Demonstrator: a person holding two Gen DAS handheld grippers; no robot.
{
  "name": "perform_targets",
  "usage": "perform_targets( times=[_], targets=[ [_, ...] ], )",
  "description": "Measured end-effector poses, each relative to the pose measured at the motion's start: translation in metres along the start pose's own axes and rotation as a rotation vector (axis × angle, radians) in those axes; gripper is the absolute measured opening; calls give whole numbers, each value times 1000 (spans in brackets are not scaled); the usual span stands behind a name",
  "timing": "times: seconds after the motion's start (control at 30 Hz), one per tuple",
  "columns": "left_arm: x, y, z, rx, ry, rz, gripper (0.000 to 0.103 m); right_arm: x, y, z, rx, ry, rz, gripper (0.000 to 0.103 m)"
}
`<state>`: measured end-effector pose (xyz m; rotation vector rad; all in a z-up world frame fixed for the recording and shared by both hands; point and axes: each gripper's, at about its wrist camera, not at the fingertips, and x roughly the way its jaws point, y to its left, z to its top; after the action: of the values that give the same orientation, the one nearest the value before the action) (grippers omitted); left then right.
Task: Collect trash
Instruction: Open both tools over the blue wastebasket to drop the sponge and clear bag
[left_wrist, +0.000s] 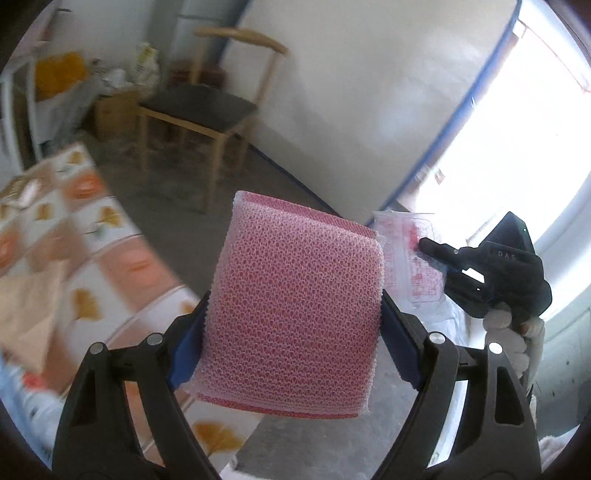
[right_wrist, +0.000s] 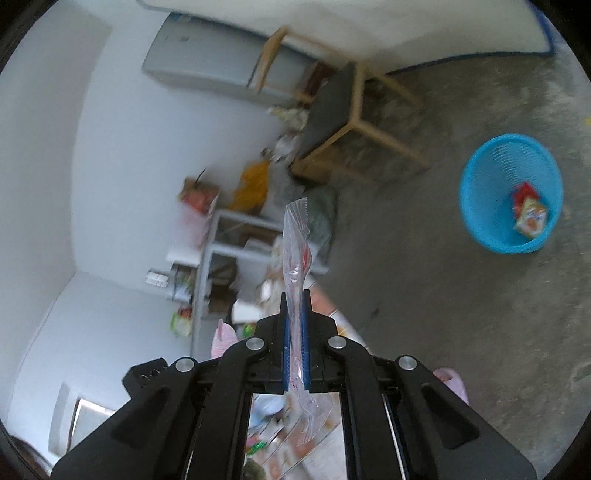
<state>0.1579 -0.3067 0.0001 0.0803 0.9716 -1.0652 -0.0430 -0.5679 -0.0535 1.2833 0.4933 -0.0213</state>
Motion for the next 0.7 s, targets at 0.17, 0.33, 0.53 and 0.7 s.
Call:
perform_targets(
  times=[0.17, 0.33, 0.53, 0.7],
  targets=[
    [86, -20, 30, 30, 115, -34, 80, -5, -36, 29, 40, -70, -67, 5],
    [181, -38, 57, 65, 220, -3, 80, 6, -78, 62, 82, -117, -150, 5],
    [272, -40, 84, 25, 268, -20, 83, 33, -130, 110, 146, -168, -196, 13],
    [321, -40, 87, -30, 333, -21, 84, 51, -178, 137, 244, -213, -183, 43]
  ],
)
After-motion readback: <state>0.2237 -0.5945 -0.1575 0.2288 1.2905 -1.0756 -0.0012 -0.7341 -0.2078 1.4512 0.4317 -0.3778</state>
